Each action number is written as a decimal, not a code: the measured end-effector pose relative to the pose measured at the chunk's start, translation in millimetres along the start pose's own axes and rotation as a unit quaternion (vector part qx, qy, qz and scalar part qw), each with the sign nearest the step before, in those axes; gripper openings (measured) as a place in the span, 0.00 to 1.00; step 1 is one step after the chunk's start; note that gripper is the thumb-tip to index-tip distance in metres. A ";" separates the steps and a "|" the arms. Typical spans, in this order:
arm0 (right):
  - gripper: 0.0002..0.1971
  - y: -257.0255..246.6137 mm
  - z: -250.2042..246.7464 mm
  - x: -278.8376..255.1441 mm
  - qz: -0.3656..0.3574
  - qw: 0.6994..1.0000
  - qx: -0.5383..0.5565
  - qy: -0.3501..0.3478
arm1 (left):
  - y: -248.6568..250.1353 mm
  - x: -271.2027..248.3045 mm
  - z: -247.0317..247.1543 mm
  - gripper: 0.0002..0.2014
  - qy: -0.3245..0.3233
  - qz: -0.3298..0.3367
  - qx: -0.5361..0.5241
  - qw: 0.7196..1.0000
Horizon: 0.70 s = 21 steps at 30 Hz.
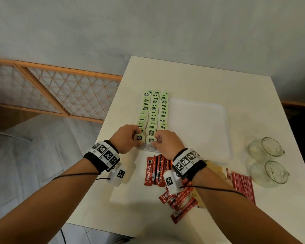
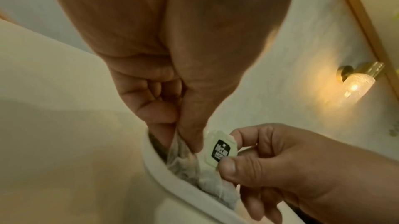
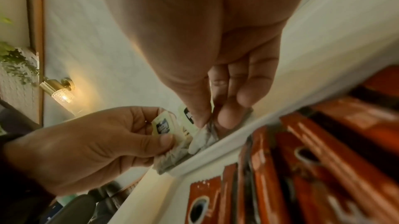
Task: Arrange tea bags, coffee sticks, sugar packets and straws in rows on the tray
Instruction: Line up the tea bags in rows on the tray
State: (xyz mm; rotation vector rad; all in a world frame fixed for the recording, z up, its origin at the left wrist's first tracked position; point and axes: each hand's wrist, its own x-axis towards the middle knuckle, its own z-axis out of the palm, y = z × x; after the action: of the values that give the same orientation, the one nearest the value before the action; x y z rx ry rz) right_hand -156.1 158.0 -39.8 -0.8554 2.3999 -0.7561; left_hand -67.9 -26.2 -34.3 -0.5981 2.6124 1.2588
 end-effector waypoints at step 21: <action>0.08 -10.5 -14.4 -17.9 -0.049 0.993 -0.099 -0.038 | 15.2 -12.4 -13.1 0.06 -0.006 0.115 0.202 0.973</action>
State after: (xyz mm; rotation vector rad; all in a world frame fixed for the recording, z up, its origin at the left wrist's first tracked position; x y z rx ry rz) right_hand -148.0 168.2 -18.1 -1.0683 2.4074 -0.5179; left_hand -63.1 -24.5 -11.2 -0.2201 2.8701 0.7333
